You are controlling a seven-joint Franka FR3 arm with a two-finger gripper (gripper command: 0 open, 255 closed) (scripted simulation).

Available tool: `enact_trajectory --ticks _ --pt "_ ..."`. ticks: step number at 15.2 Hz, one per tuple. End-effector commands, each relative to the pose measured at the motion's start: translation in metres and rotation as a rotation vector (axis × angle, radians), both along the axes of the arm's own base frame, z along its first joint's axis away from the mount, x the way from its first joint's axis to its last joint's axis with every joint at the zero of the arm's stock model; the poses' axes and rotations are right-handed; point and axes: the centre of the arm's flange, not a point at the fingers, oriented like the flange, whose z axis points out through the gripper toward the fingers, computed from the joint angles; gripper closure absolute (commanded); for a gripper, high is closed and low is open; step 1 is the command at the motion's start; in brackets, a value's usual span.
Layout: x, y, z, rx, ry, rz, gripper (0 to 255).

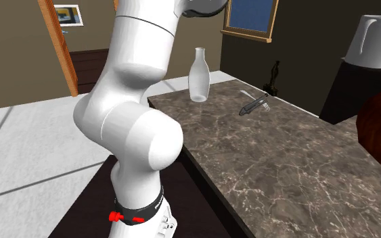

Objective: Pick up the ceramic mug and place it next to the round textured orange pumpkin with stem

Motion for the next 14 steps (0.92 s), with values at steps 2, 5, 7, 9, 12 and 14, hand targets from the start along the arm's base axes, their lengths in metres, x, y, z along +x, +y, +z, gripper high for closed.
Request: enact_trajectory --ticks 2,5,7,9,12,14 --pt "0.0 -0.002 -0.015 0.0 -0.001 0.001 255" --pt "0.0 -0.002 -0.031 0.0 -0.001 0.001 255" --pt "0.0 -0.002 -0.042 0.0 -0.001 0.001 255" --pt "0.0 -0.002 -0.052 0.0 -0.001 0.001 255" --pt "0.0 -0.002 -0.068 0.0 -0.001 0.001 255" --pt "0.0 -0.002 -0.079 0.0 -0.001 0.001 255"
